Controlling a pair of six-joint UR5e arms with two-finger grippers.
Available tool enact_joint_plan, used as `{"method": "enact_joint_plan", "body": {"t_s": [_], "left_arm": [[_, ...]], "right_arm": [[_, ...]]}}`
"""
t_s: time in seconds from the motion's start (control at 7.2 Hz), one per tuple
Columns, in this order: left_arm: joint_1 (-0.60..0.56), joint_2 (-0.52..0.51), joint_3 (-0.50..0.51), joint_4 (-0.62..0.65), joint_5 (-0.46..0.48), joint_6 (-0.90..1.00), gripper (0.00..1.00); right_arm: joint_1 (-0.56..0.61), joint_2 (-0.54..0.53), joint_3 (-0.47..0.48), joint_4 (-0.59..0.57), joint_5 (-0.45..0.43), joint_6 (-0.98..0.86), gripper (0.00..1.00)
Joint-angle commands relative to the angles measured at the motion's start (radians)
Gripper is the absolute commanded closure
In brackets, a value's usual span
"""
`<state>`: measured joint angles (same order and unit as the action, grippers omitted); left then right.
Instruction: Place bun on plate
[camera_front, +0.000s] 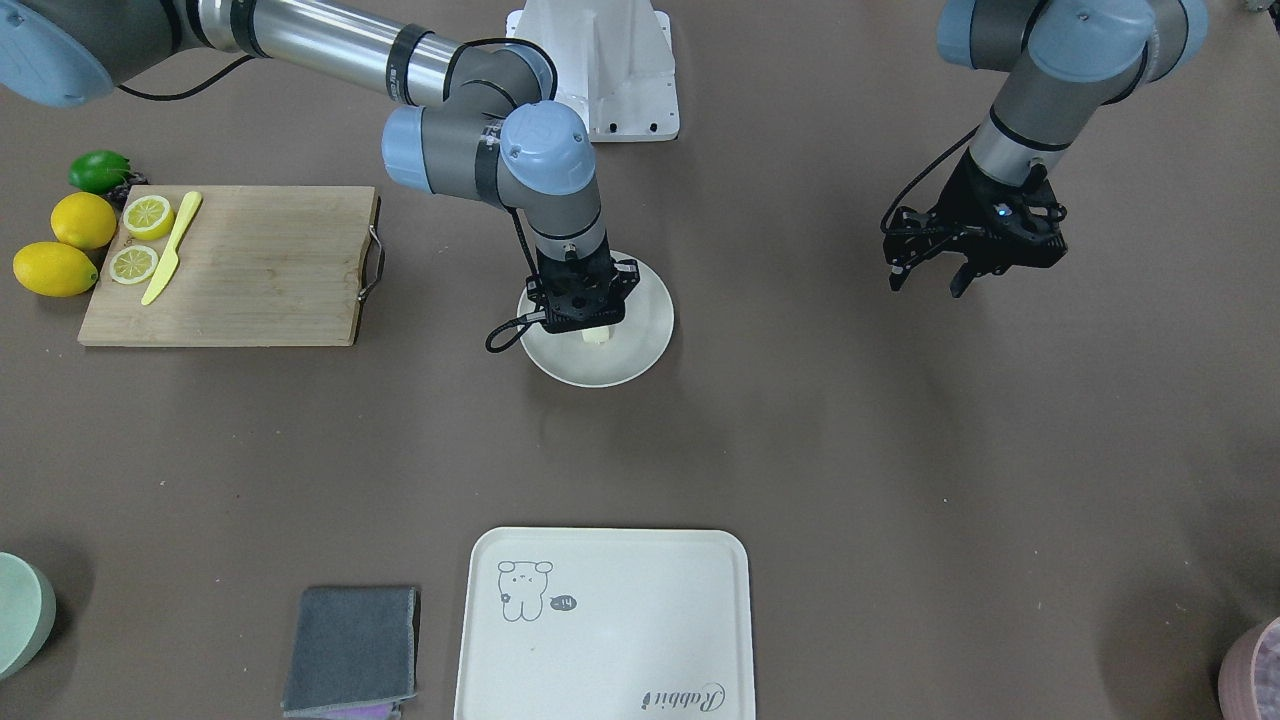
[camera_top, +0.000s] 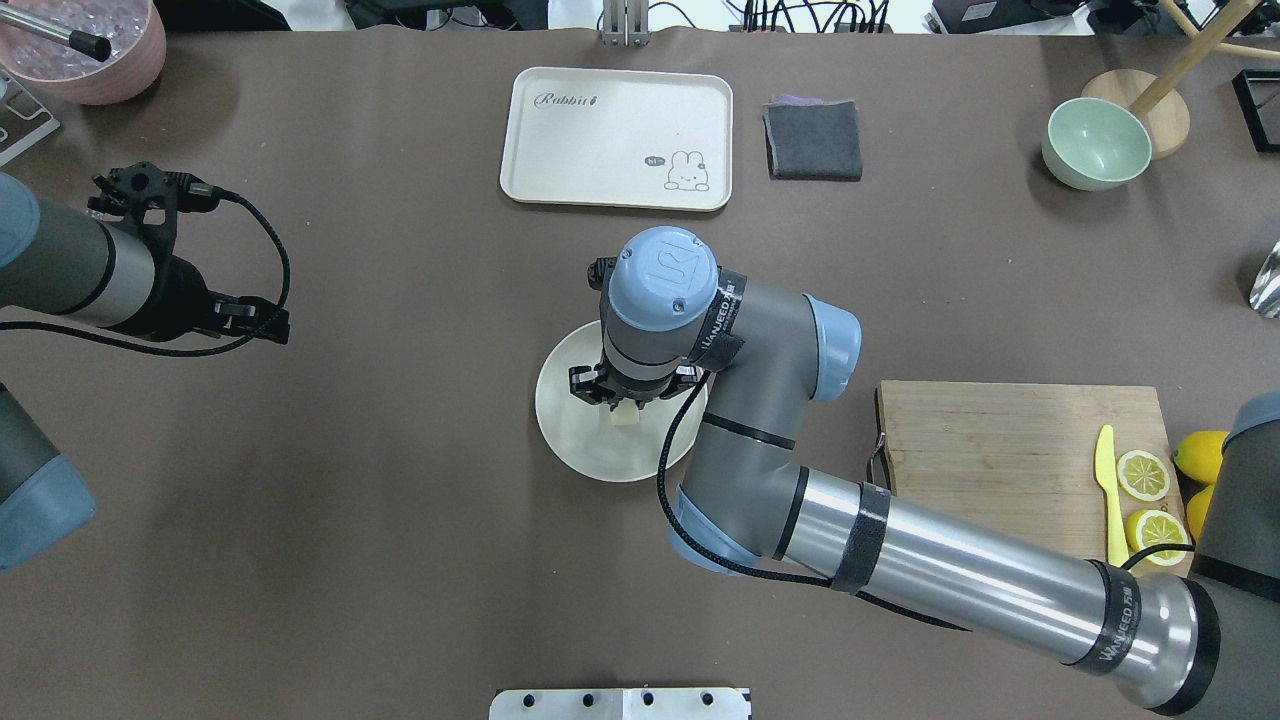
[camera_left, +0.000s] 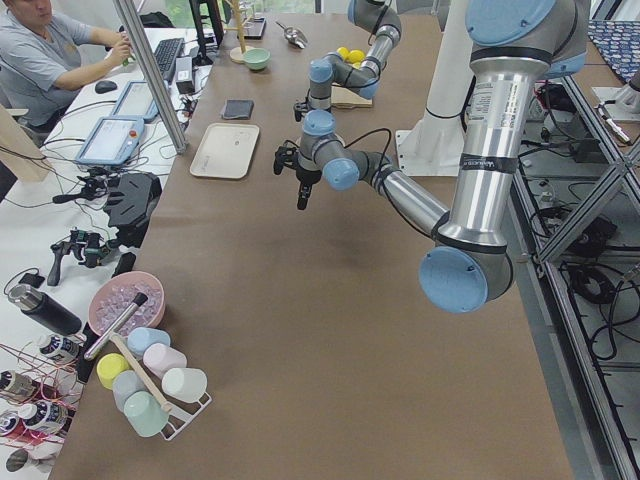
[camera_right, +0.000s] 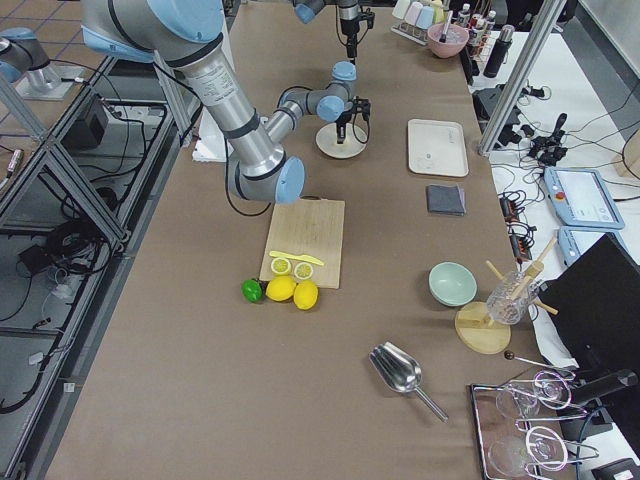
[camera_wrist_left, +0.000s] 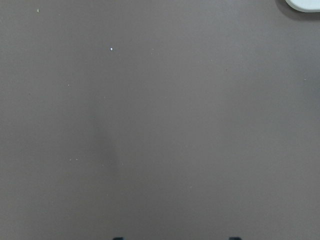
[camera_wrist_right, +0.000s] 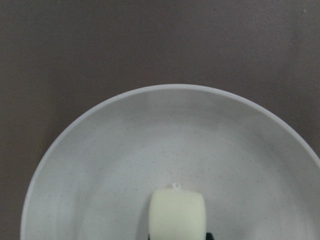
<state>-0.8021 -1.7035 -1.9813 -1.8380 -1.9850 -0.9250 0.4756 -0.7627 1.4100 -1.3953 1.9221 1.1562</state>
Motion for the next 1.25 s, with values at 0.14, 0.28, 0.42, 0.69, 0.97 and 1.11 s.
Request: {"method": "enact_joint_plan", "body": {"t_s": [0.14,0.28,0.42,0.69,0.97,1.11], "left_arm": [[0.0,0.001,-0.002,0.0,0.0,0.0,0.23],[-0.002,0.004,-0.002,0.0,-0.002,0.0,0.23],[-0.017,0.03,-0.007,-0.001,-0.014,0.0,0.23],[-0.077,0.134,-0.045,-0.001,-0.023,0.067,0.23],[-0.28,0.264,-0.027,-0.004,-0.162,0.411,0.22],[-0.41,0.293,0.034,-0.006,-0.243,0.586,0.09]], "right_arm": [[0.026,-0.006,0.039,-0.011,0.011,-0.003,0.0],[0.055,-0.024,0.106,-0.061,0.034,-0.007,0.0],[0.093,-0.068,0.221,-0.165,0.064,-0.022,0.0],[0.211,-0.296,0.412,-0.192,0.13,-0.178,0.0],[0.427,-0.493,0.434,-0.188,0.283,-0.503,0.0],[0.513,-0.58,0.432,-0.188,0.322,-0.642,0.0]]}}
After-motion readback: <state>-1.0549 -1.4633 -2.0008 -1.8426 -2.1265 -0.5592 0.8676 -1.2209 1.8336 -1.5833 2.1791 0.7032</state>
